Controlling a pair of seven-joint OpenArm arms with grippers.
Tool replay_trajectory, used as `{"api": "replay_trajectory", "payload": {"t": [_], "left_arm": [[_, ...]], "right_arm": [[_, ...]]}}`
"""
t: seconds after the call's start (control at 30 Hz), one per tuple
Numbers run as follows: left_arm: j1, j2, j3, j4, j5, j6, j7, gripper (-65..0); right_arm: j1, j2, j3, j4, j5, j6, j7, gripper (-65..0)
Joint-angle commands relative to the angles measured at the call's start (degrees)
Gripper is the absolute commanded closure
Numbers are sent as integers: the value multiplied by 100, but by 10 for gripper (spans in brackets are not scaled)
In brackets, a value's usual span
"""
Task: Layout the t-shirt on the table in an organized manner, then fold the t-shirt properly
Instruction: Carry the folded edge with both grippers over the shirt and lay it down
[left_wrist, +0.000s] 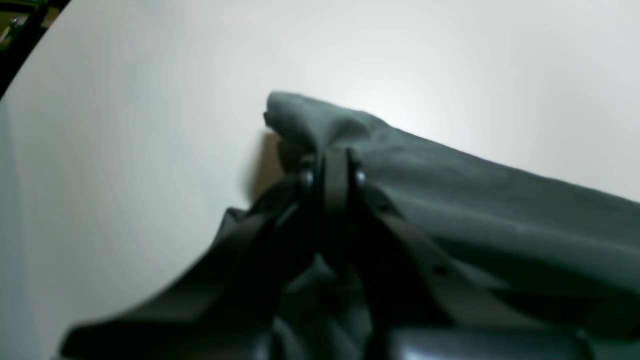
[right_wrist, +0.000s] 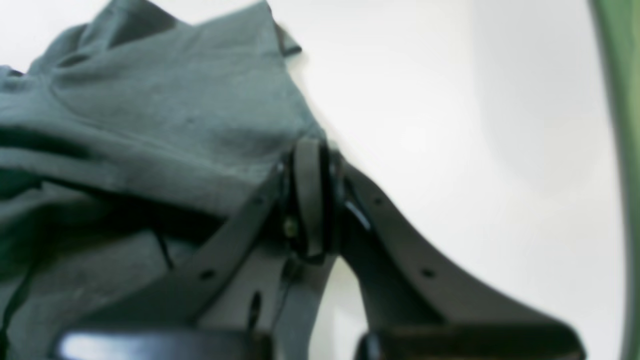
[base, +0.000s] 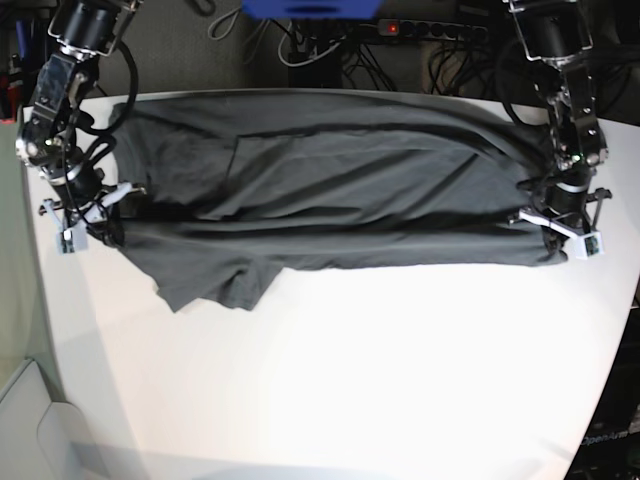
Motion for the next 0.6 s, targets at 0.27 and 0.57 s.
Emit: {"api": "replay_trajectory", "payload": {"t": [0.27, 0.57], "left_arm": [[231, -57, -459, 110, -21, 23, -161, -7], [302, -75, -494, 110, -21, 23, -161, -7]], "right_arm": [[68, 121, 16, -310, 66, -5, 157, 0], [112, 121, 16, -293, 57, -5, 157, 0]]}}
